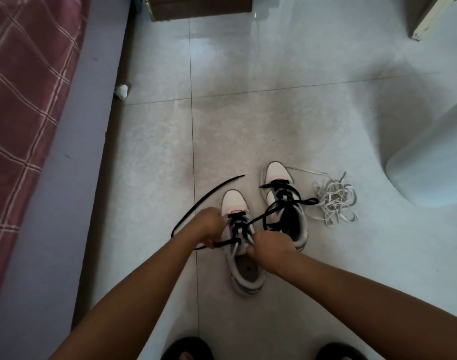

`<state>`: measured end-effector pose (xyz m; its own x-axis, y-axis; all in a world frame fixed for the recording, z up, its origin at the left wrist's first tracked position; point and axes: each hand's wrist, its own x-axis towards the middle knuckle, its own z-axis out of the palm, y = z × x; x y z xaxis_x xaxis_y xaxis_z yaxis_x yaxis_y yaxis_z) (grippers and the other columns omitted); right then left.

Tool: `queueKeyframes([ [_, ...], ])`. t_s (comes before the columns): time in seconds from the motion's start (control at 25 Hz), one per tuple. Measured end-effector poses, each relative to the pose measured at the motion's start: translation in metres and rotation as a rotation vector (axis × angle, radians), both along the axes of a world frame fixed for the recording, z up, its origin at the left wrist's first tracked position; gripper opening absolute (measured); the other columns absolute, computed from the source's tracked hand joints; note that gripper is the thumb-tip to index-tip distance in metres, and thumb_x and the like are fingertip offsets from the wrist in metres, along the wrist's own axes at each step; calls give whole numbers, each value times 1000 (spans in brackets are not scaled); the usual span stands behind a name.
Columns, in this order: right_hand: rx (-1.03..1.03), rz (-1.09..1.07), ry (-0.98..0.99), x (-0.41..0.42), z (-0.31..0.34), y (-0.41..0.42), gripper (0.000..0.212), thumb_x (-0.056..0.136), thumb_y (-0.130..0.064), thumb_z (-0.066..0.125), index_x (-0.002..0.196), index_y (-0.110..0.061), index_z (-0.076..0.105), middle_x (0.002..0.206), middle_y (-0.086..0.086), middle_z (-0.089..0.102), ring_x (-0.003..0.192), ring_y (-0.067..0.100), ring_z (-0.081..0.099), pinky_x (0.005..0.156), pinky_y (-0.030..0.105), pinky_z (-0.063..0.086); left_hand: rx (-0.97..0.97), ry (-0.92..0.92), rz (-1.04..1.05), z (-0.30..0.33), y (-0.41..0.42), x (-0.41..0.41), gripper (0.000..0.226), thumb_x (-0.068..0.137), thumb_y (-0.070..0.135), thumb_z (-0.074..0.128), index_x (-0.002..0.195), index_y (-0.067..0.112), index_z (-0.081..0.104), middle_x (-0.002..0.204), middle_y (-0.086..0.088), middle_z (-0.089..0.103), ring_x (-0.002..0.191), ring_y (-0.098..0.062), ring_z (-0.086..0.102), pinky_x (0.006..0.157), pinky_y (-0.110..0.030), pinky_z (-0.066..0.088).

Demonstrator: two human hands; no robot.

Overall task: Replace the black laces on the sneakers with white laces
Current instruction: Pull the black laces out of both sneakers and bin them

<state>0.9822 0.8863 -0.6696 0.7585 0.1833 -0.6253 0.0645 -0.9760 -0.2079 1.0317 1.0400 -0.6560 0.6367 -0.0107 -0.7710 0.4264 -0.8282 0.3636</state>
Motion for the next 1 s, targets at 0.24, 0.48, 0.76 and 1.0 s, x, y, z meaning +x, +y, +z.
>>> queueKeyframes([
  [0.24,17,-12,-11,-4,-1,-6,30,92,-32,43,107,-10,57,108,11,64,98,30,60,69,31,38,-138,-134,-62,2,11,-10,25,94,25,53,74,11,58,76,-6,64,67,-15,57,58,-18,39],
  [0.48,23,-39,-13,-5,-4,-6,30,91,-35,44,103,-12,58,106,10,64,97,29,61,69,31,39,-58,-208,44,-17,-12,-41,34,91,28,60,61,18,47,59,-1,53,51,-11,51,52,-24,39],
  [0.76,17,-38,-8,-3,-6,-2,28,92,-34,45,105,-12,58,106,9,65,97,27,62,69,30,40,-100,-239,75,-7,-29,-42,28,89,21,57,63,16,50,60,2,53,62,-21,60,67,-36,56],
  [1.0,10,-6,-19,-2,-6,-8,31,94,-32,42,112,-11,55,112,11,63,103,30,60,70,30,37,-29,-175,-240,-3,-15,-26,21,97,13,44,94,0,60,89,-18,64,86,-32,64,64,-29,45],
])
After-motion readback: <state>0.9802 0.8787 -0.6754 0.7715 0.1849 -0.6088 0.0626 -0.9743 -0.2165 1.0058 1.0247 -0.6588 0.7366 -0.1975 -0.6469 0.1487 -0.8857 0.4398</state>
